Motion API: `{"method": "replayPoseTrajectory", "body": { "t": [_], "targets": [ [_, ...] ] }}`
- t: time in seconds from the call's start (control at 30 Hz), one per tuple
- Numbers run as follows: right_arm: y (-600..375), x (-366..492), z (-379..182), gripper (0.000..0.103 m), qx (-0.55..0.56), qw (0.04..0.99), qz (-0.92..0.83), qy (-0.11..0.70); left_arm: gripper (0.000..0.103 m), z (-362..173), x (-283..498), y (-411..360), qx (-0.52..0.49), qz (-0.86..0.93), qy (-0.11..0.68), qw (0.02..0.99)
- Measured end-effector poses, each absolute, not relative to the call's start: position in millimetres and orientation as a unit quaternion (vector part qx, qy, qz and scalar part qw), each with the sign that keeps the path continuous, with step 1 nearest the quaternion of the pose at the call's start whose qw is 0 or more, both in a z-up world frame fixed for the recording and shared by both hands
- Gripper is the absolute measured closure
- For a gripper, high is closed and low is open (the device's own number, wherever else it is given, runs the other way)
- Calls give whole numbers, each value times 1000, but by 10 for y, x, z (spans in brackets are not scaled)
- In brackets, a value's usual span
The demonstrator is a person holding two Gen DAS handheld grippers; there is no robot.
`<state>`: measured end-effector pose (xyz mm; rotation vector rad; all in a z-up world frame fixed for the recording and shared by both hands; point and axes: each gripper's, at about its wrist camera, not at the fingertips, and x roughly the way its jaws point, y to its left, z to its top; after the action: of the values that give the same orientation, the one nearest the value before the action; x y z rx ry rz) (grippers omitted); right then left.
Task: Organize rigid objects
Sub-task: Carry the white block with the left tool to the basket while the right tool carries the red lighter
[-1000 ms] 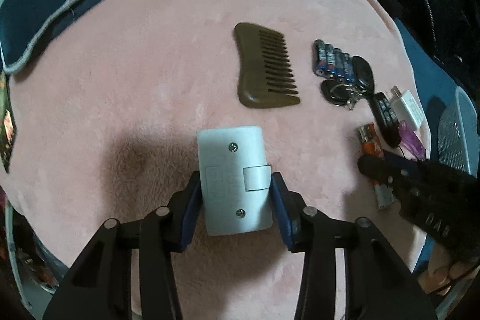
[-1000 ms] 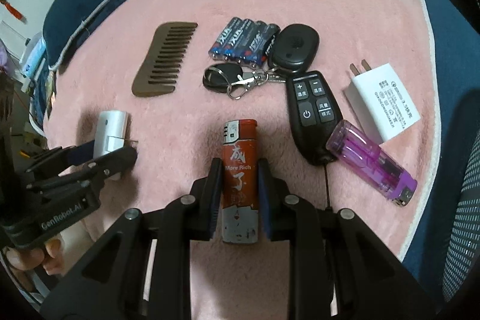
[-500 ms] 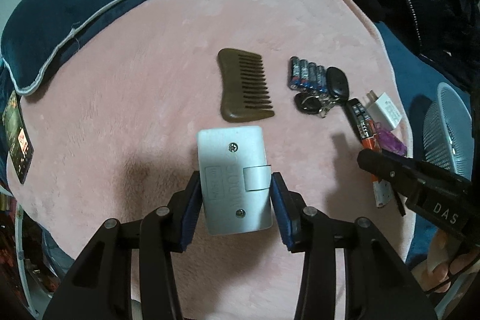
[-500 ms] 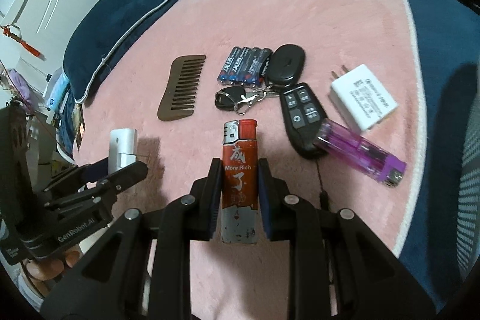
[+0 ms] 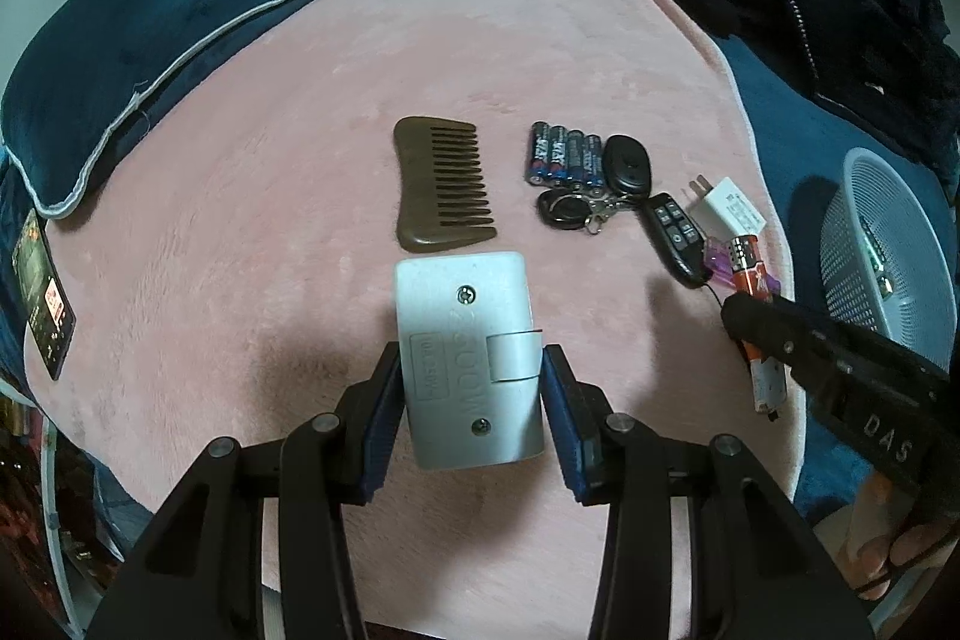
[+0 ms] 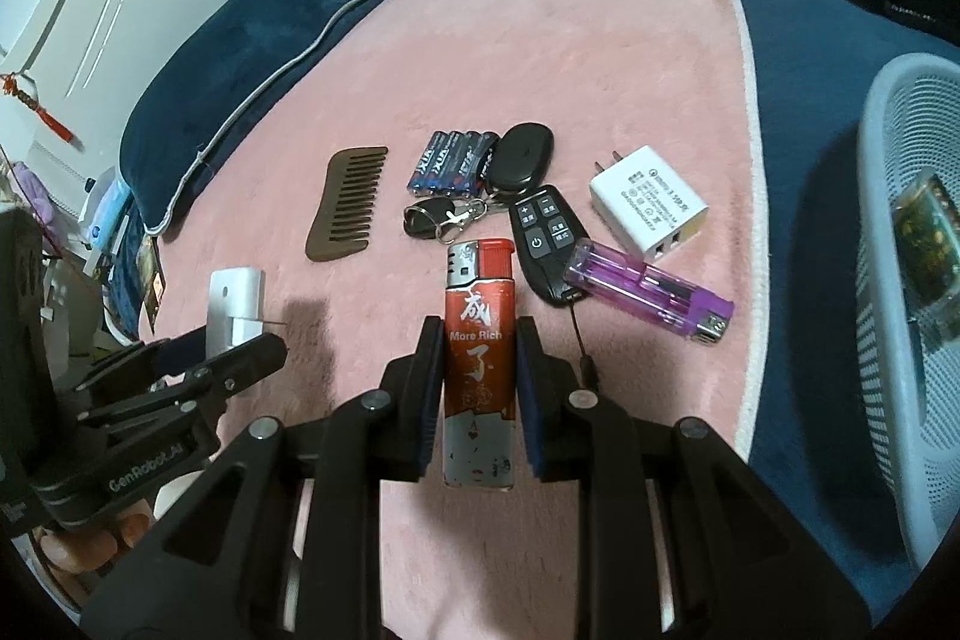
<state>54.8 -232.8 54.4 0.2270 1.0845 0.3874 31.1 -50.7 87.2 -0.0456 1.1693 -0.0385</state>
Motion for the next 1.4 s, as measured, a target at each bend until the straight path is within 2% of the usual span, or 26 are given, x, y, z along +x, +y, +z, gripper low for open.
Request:
{"method": "replayPoseTrajectory", "body": {
  "t": [0.87,1.4],
  "targets": [
    [-2828,315,902,80,148,879,115,438,57,1186,390,-1136,13,-60,529,847],
    [-3571,147,1115,80,236,892,-2,385,57,1488,650,-2043,34,-134,508,850]
  ]
}}
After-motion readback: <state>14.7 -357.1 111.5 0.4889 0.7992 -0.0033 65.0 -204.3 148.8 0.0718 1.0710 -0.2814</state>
